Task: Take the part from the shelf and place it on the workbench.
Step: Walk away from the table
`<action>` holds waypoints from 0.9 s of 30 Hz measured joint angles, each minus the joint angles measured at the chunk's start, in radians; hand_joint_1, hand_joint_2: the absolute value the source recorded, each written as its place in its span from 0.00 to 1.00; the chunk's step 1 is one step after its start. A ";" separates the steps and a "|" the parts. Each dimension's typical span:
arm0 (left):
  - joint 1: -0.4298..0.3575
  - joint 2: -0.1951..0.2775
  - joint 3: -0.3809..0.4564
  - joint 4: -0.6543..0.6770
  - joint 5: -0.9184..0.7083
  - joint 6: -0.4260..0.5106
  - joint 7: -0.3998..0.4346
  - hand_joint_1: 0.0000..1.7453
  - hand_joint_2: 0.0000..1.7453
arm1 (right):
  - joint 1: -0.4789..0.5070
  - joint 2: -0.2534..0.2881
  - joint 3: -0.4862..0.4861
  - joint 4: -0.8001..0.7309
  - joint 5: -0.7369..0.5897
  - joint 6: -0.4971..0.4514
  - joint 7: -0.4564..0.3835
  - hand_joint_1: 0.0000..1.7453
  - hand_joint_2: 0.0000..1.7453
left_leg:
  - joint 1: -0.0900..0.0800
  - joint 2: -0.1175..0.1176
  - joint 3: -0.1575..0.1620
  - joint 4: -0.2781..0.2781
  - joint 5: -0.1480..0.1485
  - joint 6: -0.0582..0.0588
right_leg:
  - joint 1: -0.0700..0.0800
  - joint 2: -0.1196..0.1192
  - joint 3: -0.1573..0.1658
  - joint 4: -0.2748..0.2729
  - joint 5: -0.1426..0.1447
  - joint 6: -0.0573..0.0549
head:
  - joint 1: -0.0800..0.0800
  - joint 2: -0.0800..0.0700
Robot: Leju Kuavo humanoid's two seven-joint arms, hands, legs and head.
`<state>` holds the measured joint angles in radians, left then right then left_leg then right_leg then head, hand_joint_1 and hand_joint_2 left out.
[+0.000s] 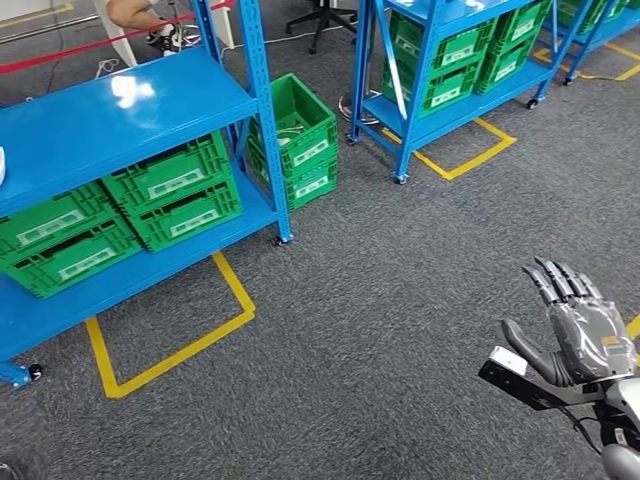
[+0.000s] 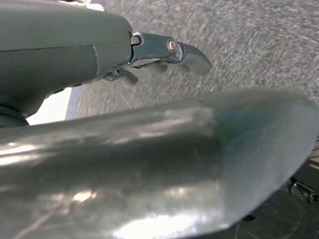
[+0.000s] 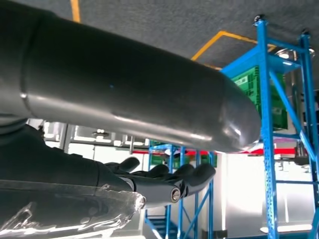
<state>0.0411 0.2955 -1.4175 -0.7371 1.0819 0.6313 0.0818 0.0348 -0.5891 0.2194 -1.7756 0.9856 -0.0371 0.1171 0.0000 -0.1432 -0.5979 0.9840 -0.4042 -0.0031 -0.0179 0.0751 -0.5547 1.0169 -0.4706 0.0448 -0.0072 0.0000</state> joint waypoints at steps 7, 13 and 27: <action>-0.001 -0.002 -0.007 0.000 0.003 0.004 0.000 0.00 0.00 | 0.001 0.000 0.005 0.002 0.000 0.000 0.000 0.00 0.00 | -0.001 0.126 -0.127 0.249 -0.128 -0.030 | 0.006 -0.096 0.000 -0.007 0.007 -0.032 | -0.009 0.000; -0.001 -0.003 -0.009 0.000 0.006 0.013 0.001 0.00 0.00 | 0.001 0.000 0.006 0.002 0.000 0.000 0.000 0.00 0.00 | -0.012 0.202 -0.003 0.037 -0.020 -0.010 | 0.016 -0.175 0.008 -0.004 -0.002 -0.024 | -0.009 0.000; 0.000 0.001 -0.011 0.000 0.015 0.023 0.003 0.00 0.00 | 0.005 0.000 0.006 0.004 -0.007 0.004 0.002 0.00 0.00 | 0.000 0.058 0.015 -0.002 -0.006 0.017 | -0.002 -0.033 -0.039 0.089 -0.025 0.021 | 0.002 0.000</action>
<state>0.0412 0.2964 -1.4282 -0.7369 1.0967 0.6543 0.0851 0.0401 -0.5889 0.2253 -1.7712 0.9791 -0.0331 0.1196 -0.0002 -0.0853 -0.5833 0.9815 -0.4099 0.0138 -0.0201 0.0418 -0.5939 1.1061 -0.4957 0.0655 -0.0051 0.0000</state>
